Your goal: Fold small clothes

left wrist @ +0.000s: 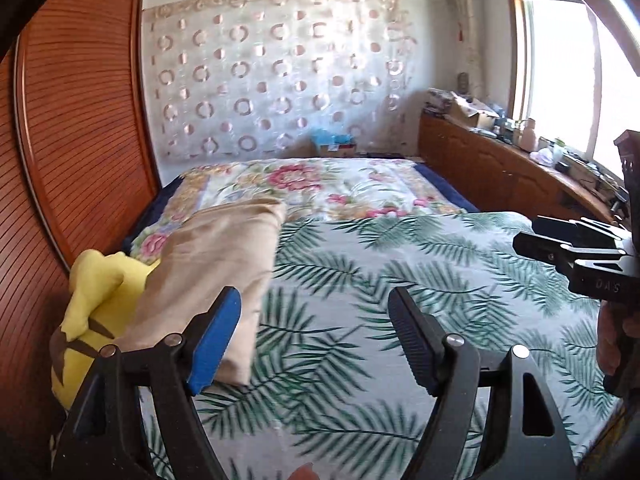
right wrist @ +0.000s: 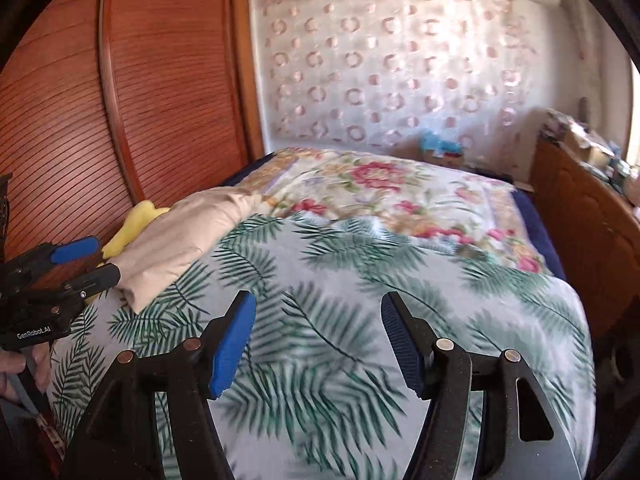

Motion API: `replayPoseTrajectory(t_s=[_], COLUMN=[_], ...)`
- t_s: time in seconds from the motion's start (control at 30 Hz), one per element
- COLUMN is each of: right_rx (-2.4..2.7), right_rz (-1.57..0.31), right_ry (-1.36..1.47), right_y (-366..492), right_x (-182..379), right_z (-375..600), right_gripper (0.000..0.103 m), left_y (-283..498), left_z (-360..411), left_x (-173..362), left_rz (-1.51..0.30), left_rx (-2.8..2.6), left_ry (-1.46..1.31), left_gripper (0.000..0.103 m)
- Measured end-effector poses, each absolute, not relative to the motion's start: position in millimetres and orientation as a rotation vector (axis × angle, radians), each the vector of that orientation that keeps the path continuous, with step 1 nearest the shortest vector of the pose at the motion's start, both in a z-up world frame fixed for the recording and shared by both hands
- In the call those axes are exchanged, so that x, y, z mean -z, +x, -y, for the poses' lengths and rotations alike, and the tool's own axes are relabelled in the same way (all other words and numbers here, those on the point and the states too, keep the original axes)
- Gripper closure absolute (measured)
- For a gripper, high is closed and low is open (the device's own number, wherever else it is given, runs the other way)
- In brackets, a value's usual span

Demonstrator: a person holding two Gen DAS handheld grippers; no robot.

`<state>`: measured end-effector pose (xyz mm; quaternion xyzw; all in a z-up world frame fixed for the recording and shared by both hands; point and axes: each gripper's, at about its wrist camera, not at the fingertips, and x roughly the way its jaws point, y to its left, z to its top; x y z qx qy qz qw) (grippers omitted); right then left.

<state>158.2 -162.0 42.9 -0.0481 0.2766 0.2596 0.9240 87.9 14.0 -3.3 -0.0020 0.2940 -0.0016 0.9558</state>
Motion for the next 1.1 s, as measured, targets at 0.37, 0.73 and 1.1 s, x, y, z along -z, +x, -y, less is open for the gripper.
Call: replayPoseTrajectory(t_s=[0.37,0.73,1.1], right_rx=[-0.401,-0.364,-0.361], right_rz=[-0.457,-0.386,-0.388], right_ry=[-0.029,-0.007,-0.001], right_y=[70,29,51], right_x=[-85,-92,-82], right_z=[216,216,215], right_gripper=[0.036,0.036,0.036], left_y=[63,42,41], left_z=[24,28,22], left_x=[-41,-70,-72], left_rz=[-0.526,-0.451,-0.443], left_rx=[0.028,0.009,-0.001], left_ry=[0.017,0.023,0.009], left_gripper=[0.026,0.026,0.026])
